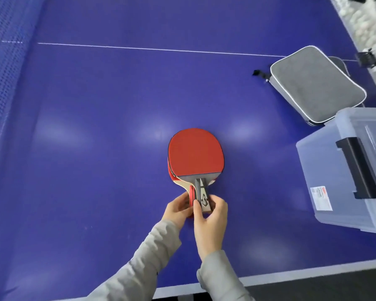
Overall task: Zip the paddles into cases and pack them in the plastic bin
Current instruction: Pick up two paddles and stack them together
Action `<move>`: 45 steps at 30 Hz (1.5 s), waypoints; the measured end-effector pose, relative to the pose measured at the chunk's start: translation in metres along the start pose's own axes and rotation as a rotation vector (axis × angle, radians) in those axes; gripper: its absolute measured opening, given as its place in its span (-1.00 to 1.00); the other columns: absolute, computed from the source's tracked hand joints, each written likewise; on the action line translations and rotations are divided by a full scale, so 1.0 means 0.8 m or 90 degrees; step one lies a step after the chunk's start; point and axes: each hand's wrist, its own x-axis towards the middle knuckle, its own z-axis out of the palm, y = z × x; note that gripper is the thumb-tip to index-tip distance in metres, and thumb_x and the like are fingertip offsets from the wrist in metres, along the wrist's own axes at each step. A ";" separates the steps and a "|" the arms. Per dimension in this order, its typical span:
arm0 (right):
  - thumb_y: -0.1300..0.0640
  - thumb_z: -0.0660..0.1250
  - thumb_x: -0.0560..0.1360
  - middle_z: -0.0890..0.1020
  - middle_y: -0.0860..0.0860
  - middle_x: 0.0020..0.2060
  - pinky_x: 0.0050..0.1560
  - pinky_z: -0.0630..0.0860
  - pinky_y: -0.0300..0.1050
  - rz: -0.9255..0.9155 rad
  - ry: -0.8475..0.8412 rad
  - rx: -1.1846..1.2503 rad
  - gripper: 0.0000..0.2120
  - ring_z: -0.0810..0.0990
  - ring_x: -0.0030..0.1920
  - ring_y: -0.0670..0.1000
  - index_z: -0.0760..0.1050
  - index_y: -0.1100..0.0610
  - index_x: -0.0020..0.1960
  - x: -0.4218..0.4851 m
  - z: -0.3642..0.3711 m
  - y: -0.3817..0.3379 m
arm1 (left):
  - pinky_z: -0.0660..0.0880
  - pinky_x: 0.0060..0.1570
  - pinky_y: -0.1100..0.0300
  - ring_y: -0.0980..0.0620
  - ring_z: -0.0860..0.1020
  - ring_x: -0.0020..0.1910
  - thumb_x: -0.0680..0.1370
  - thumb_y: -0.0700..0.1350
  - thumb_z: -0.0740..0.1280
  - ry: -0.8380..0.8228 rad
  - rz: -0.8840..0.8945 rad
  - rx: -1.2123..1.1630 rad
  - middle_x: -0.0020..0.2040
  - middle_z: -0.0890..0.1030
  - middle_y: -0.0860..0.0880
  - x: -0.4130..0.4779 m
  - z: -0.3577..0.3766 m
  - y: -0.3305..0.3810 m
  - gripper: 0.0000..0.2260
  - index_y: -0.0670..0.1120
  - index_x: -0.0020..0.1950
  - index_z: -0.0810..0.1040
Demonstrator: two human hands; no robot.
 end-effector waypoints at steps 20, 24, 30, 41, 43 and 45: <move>0.05 0.47 0.41 0.53 -0.05 -0.06 0.06 0.48 0.12 -0.032 -0.039 -0.062 -0.66 0.49 0.02 0.02 0.46 0.12 0.10 -0.014 0.001 0.025 | 0.47 -0.13 0.15 0.01 0.51 -0.27 0.57 -0.13 0.28 0.021 -0.032 -0.053 -0.29 0.55 -0.03 0.001 0.005 0.005 -0.87 -0.16 -0.12 0.54; 0.06 0.47 0.41 0.53 -0.02 0.00 0.09 0.48 0.10 -0.042 -0.081 -0.098 -0.63 0.48 0.07 0.02 0.44 0.11 0.14 -0.009 -0.001 0.026 | 0.40 -0.10 0.10 -0.03 0.47 -0.23 0.50 -0.14 0.39 0.055 -0.026 0.009 -0.28 0.50 -0.07 0.000 0.009 0.006 -0.84 -0.20 -0.15 0.48; -0.07 0.46 0.39 0.44 -0.16 0.12 0.26 0.40 0.04 -0.035 -0.156 -0.044 -0.47 0.41 0.20 -0.12 0.39 0.04 0.28 -0.012 -0.039 0.049 | 0.50 -0.08 0.14 0.00 0.55 -0.20 0.39 -0.13 0.50 0.105 -0.024 0.074 -0.27 0.60 0.01 0.003 0.010 0.009 -0.81 -0.18 -0.09 0.58; -0.32 0.01 0.53 -0.12 0.01 0.55 0.50 -0.07 0.09 -0.307 -0.335 -0.591 -0.29 -0.19 0.54 0.04 -0.14 -0.06 0.54 0.024 -0.058 0.079 | 0.47 -0.46 0.30 0.08 0.63 -0.37 0.52 -0.24 0.32 0.146 0.010 -0.084 -0.30 0.68 -0.05 -0.038 -0.050 0.035 -0.91 -0.23 -0.06 0.60; -0.32 -0.01 0.53 -0.17 0.01 0.55 0.50 -0.10 0.12 -0.298 -0.347 -0.642 -0.29 -0.23 0.54 0.05 -0.19 -0.06 0.54 0.024 -0.055 0.082 | 0.48 -0.45 0.30 0.08 0.64 -0.36 0.52 -0.24 0.31 0.176 0.027 -0.077 -0.29 0.69 -0.04 -0.057 -0.084 0.034 -0.91 -0.22 -0.04 0.60; -0.32 0.01 0.53 -0.17 0.02 0.55 0.50 -0.09 0.12 -0.287 -0.352 -0.662 -0.28 -0.24 0.54 0.06 -0.19 -0.05 0.54 0.022 -0.055 0.086 | 0.50 -0.43 0.31 0.08 0.65 -0.34 0.52 -0.24 0.31 0.218 0.047 -0.059 -0.28 0.70 -0.03 -0.081 -0.128 0.032 -0.91 -0.18 -0.05 0.60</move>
